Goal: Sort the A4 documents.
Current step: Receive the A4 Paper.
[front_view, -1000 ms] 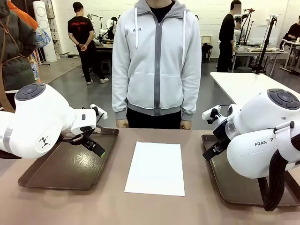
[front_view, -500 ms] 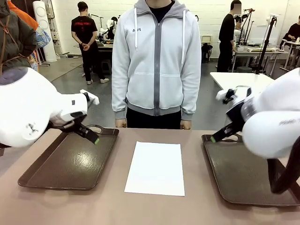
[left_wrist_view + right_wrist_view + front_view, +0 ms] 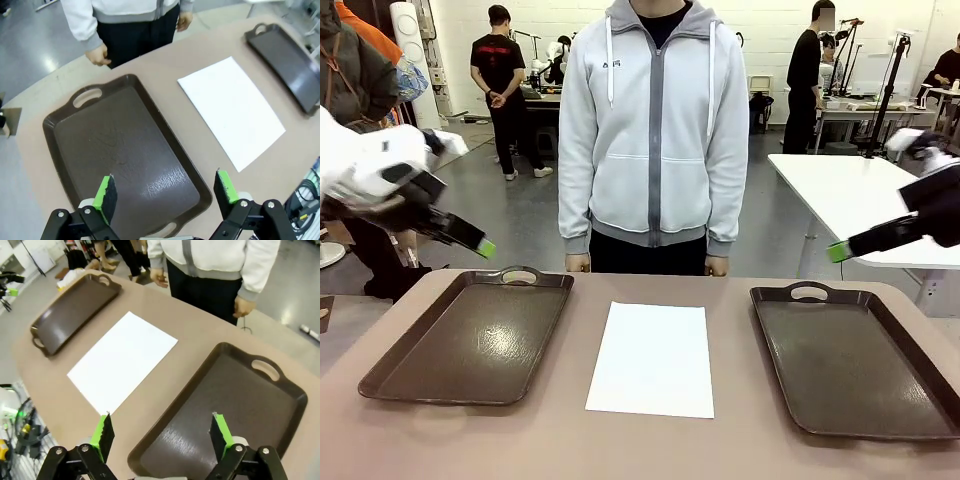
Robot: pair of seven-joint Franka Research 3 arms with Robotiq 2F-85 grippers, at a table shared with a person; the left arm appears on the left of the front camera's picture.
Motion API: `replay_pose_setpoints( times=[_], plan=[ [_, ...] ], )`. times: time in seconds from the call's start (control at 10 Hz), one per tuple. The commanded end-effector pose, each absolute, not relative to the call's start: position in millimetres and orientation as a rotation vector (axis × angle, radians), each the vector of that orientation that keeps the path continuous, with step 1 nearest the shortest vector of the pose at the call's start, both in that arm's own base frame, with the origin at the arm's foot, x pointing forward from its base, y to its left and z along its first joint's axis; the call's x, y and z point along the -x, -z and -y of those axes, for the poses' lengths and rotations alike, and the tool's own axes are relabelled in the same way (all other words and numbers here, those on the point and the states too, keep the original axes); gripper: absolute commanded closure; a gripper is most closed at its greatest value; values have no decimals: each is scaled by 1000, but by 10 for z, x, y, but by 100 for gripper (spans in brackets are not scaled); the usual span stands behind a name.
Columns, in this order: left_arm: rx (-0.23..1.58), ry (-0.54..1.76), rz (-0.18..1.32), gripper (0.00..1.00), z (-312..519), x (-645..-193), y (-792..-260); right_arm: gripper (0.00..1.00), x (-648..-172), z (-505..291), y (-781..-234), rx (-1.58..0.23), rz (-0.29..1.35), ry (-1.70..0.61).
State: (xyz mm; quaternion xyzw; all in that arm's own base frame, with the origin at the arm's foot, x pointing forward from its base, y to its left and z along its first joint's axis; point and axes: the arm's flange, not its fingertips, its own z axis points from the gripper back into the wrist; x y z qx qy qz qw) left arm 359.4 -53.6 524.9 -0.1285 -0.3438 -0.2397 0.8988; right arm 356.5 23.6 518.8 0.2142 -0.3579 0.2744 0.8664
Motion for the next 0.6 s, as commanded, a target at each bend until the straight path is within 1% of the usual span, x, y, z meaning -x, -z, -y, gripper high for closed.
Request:
replay_pose_setpoints(
  times=[0.0, 0.2, 0.3, 0.5],
  plan=[
    [358, 540, 712, 0, 237, -3171, -5018, 0, -3228, -94, -5010, -459, 764, -574],
    [483, 552, 724, 0, 76, -3103, -5118, 0, -3163, -60, -5044, -453, 797, -570],
    [523, 541, 702, 0, 44, -3099, -5123, 0, -3163, -63, -5043, -448, 795, -571],
    [529, 513, 668, 0, 18, -3109, -5049, 0, -3199, -122, -5045, -447, 783, -589]
  ],
)
